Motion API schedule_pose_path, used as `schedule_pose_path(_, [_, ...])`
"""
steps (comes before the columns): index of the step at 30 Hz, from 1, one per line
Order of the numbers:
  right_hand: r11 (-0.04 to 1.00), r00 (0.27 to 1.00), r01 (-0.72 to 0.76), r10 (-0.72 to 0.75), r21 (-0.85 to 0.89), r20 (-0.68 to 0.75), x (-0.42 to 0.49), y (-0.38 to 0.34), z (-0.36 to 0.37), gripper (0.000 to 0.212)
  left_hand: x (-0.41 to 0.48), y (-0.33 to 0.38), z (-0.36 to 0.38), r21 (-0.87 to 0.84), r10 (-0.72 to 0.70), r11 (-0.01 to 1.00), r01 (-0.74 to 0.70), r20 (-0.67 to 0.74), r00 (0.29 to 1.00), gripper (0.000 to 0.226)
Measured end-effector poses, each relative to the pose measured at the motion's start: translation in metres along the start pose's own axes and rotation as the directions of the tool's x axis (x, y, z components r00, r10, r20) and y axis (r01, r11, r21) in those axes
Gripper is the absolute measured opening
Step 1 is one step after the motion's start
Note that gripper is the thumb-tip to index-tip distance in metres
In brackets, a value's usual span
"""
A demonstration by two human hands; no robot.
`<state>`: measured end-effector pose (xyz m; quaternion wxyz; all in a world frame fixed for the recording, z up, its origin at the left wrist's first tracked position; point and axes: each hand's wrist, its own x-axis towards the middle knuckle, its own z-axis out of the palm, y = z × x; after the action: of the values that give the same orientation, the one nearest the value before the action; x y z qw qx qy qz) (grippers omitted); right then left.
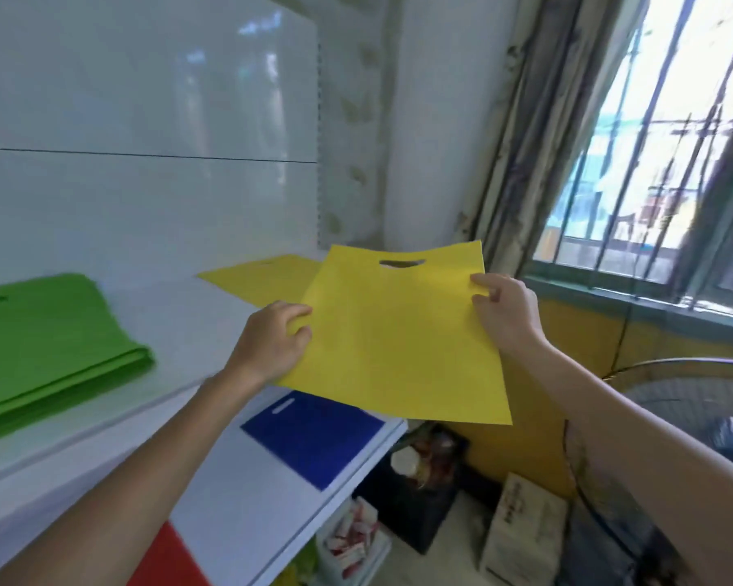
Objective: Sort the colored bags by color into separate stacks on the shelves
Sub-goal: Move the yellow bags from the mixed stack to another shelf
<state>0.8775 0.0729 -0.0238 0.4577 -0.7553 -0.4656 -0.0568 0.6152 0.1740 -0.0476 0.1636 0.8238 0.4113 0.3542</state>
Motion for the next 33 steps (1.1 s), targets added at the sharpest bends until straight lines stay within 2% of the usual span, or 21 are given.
schedule_pose_path(5, [0.997, 0.997, -0.071, 0.071, 0.025, -0.012, 0.034, 0.049, 0.009, 0.034, 0.046, 0.007, 0.053, -0.033, -0.001, 0.999, 0.003, 0.068, 0.998, 0.037])
schedule_pose_path(8, [0.995, 0.996, -0.085, 0.085, 0.047, 0.008, 0.064, 0.062, 0.031, 0.034, 0.079, -0.002, 0.067, -0.024, -0.004, 1.0, 0.006, 0.06, 0.998, 0.036])
schedule_pose_path(12, [0.994, 0.998, -0.058, 0.058, 0.094, 0.003, 0.124, 0.06, 0.071, 0.032, 0.129, -0.023, 0.068, -0.013, -0.017, 1.0, 0.016, -0.011, 1.0, 0.036])
schedule_pose_path(15, [0.992, 0.998, -0.027, 0.02, 0.122, 0.063, 0.173, 0.042, 0.104, 0.031, 0.163, -0.042, 0.057, 0.035, -0.062, 0.997, 0.064, -0.064, 0.996, 0.036])
schedule_pose_path(19, [0.984, 0.986, 0.088, -0.108, 0.154, 0.127, 0.222, 0.016, 0.151, 0.033, 0.192, -0.067, 0.045, 0.1, -0.137, 0.983, 0.156, -0.17, 0.976, 0.036])
schedule_pose_path(23, [0.956, 0.915, 0.252, -0.286, 0.15, 0.286, 0.247, -0.003, 0.2, 0.04, 0.192, -0.084, 0.034, 0.14, -0.231, 0.953, 0.267, -0.231, 0.945, 0.037])
schedule_pose_path(28, [0.873, 0.751, 0.437, -0.487, 0.217, 0.446, 0.27, -0.032, 0.253, 0.049, 0.182, -0.092, 0.013, 0.164, -0.344, 0.895, 0.414, -0.337, 0.877, 0.035])
schedule_pose_path(31, [0.844, 0.678, 0.451, -0.535, 0.29, 0.504, 0.279, -0.04, 0.276, 0.052, 0.168, -0.089, 0.016, 0.163, -0.391, 0.861, 0.482, -0.393, 0.832, 0.035])
schedule_pose_path(33, [0.85, 0.635, 0.433, -0.524, 0.3, 0.567, 0.28, -0.036, 0.287, 0.052, 0.16, -0.088, 0.025, 0.195, -0.44, 0.825, 0.53, -0.366, 0.82, 0.036])
